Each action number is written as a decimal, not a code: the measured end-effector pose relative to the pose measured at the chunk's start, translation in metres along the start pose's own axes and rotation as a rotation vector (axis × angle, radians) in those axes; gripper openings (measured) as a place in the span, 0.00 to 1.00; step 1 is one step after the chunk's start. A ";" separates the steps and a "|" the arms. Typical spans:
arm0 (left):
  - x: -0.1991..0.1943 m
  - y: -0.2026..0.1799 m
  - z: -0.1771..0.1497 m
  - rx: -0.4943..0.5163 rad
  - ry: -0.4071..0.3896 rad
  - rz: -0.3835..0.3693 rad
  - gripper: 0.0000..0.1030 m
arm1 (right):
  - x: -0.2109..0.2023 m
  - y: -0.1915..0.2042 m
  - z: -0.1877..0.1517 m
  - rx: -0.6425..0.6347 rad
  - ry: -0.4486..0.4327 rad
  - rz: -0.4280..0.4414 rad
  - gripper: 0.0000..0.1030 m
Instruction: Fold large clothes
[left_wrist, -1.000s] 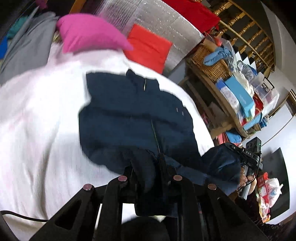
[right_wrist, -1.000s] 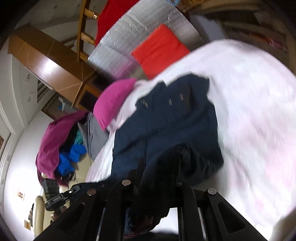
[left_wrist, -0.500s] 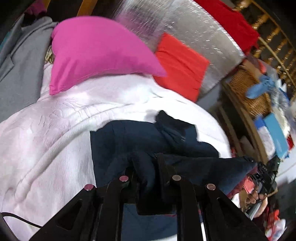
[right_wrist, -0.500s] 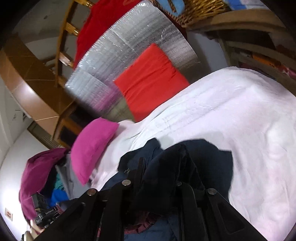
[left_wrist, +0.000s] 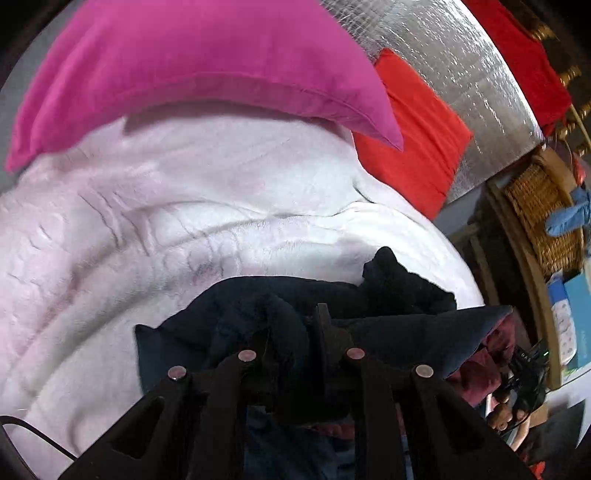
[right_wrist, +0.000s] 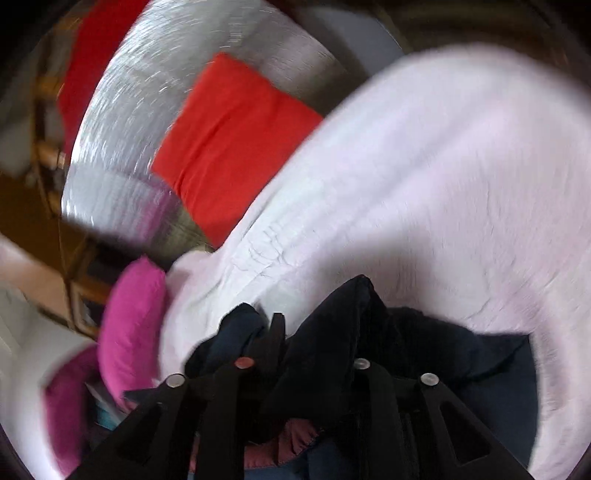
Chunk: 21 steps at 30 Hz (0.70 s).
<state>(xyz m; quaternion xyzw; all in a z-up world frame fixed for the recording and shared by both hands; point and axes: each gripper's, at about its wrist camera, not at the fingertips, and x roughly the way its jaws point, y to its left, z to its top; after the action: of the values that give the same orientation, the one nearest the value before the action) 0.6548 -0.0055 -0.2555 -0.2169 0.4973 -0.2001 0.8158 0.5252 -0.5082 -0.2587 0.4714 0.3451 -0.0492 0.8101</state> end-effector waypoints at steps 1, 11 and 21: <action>0.000 0.004 0.000 -0.015 -0.003 -0.027 0.18 | 0.001 -0.007 0.003 0.037 0.009 0.041 0.25; -0.082 0.007 -0.013 -0.095 -0.201 -0.187 0.82 | -0.052 0.001 0.003 0.038 -0.061 0.270 0.87; -0.161 -0.006 -0.141 0.070 -0.252 -0.106 0.87 | -0.142 0.017 -0.100 -0.205 0.037 0.207 0.87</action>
<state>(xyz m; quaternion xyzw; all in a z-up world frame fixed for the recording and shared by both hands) 0.4593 0.0550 -0.1938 -0.2379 0.3714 -0.2311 0.8672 0.3738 -0.4539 -0.1920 0.4201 0.3129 0.0786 0.8482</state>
